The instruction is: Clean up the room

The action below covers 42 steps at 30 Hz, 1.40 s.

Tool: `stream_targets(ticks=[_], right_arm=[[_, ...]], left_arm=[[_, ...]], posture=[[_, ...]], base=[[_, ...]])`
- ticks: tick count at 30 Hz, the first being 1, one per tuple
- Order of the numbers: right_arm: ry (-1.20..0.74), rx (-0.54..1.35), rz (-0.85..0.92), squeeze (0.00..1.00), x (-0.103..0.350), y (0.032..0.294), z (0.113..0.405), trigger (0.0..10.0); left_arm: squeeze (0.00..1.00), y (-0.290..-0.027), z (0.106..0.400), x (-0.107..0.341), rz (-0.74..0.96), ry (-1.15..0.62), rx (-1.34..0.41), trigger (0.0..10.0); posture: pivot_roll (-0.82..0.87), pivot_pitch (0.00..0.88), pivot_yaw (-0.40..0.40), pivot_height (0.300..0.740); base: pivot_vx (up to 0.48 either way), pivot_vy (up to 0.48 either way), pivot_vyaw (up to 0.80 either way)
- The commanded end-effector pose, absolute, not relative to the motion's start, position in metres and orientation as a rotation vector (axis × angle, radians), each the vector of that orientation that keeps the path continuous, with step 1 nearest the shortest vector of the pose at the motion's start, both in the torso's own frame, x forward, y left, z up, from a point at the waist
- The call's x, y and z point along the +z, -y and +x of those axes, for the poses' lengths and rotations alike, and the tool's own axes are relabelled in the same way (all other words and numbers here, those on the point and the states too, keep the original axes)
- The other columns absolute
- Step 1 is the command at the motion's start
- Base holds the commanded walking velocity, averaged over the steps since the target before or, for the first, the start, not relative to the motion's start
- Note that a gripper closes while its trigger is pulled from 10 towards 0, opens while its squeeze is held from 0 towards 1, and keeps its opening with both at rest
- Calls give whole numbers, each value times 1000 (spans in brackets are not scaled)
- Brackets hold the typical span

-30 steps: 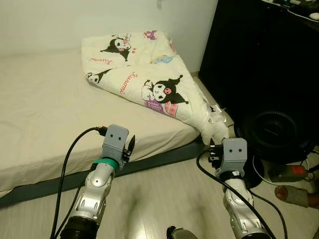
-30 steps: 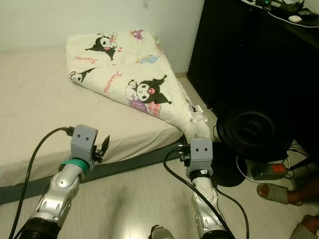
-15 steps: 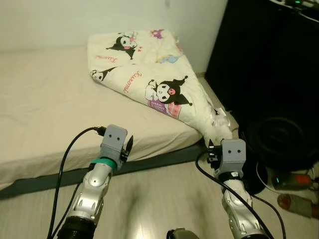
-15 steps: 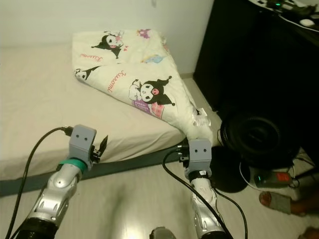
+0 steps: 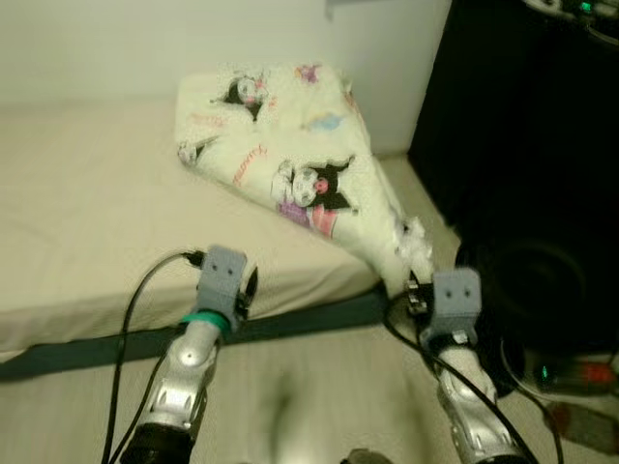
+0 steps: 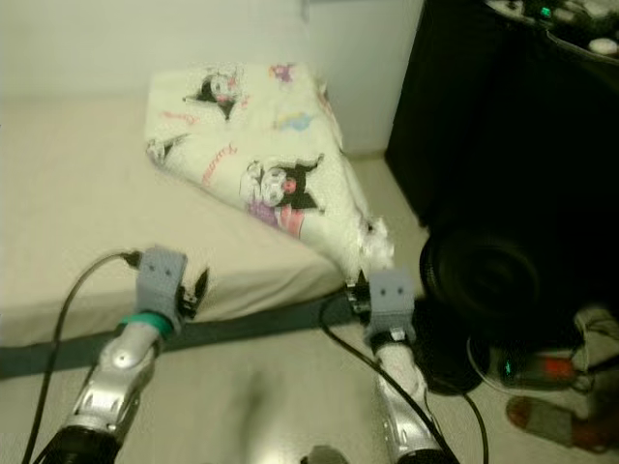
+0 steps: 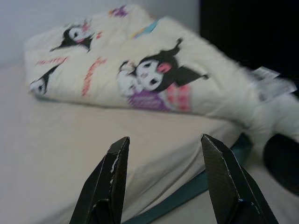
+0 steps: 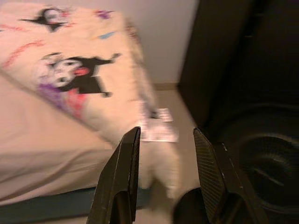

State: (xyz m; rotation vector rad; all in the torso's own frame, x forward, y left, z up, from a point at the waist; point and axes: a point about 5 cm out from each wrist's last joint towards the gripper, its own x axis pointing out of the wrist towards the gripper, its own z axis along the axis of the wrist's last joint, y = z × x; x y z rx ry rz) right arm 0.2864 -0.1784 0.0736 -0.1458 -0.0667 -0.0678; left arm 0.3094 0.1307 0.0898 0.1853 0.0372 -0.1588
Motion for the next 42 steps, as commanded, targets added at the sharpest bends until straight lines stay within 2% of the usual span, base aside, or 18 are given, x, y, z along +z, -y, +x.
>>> stream_targets(ticks=[1, 21, 28, 32, 42], right_arm=[[51, -59, -136, 0, 69, 174, 284, 10000], [99, -23, -86, 0, 75, 166, 282, 10000], [100, 5, -164, 0, 76, 162, 284, 10000], [97, 6, -161, 0, 75, 161, 284, 10000], [102, 1, -136, 0, 75, 163, 282, 10000]], left_arm=[[0, -139, 308, 85, 191, -64, -139, 10000], [0, -139, 308, 86, 203, -41, -145, 10000], [0, -139, 309, 87, 205, -32, -139, 10000], [0, -139, 309, 87, 204, -32, -138, 10000], [0, -139, 309, 87, 201, -31, -135, 10000]], posture=[[-158, 50, 63, 725], [-159, 53, 66, 725], [-160, 54, 66, 725], [-159, 55, 65, 725], [-161, 56, 66, 725]], base=[[0, 0, 0], [0, 0, 0], [378, 0, 227], [416, 0, 719], [405, 0, 0]])
